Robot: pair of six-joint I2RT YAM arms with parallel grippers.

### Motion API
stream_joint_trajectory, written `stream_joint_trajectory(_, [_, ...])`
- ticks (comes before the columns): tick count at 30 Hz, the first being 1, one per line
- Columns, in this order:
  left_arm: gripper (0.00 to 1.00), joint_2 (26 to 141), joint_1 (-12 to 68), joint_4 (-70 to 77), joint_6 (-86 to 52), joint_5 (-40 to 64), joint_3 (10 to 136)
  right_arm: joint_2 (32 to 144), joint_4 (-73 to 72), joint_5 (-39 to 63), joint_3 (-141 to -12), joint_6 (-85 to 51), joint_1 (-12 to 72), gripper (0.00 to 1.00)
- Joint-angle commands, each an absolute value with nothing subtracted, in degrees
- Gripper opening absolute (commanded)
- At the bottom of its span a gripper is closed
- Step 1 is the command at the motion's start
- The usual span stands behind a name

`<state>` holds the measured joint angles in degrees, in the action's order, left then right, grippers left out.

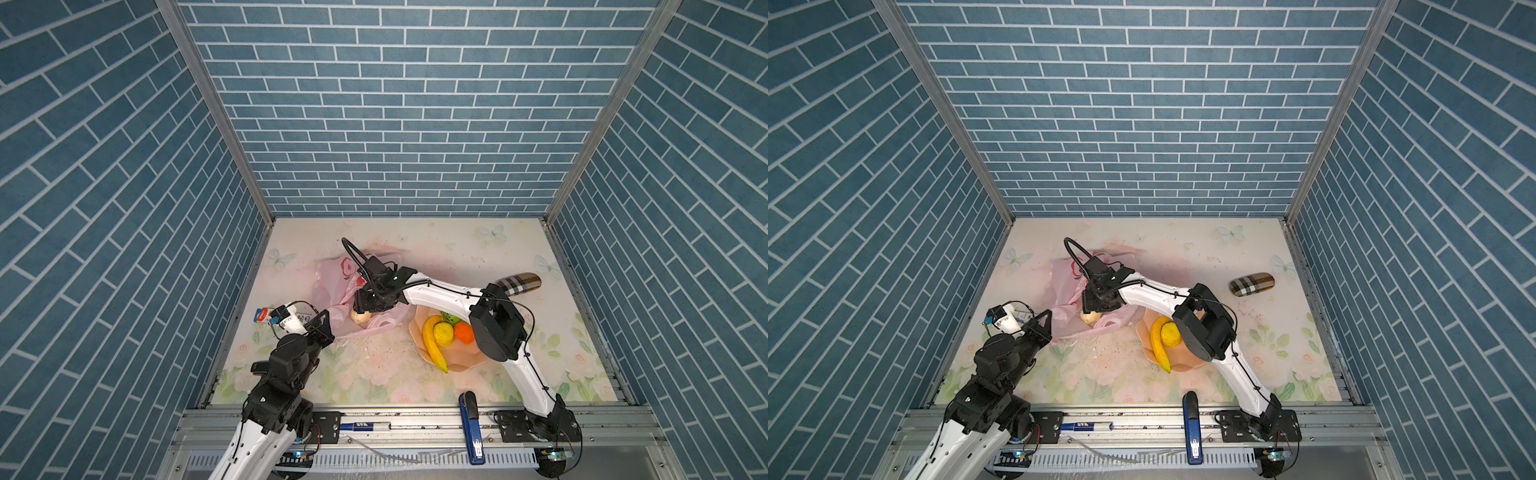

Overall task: Take fruits out of the plastic bag
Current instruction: Pick up the fruit from the plastic bag.

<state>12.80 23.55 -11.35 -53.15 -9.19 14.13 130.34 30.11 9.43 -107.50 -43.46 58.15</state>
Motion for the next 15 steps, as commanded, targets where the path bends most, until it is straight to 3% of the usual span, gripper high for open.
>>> stream_joint_trajectory(1, [0.00, 11.7, 23.5, -12.1, -52.6, -9.8, 13.5, 133.5, 34.5, 8.6, -109.9, -43.4, 58.4, 0.63])
stream_joint_trajectory(15, [0.00, 10.8, 23.5, -12.6, -52.6, -10.4, 13.4, 135.5, 38.3, 9.8, -112.8, -43.5, 59.5, 0.70])
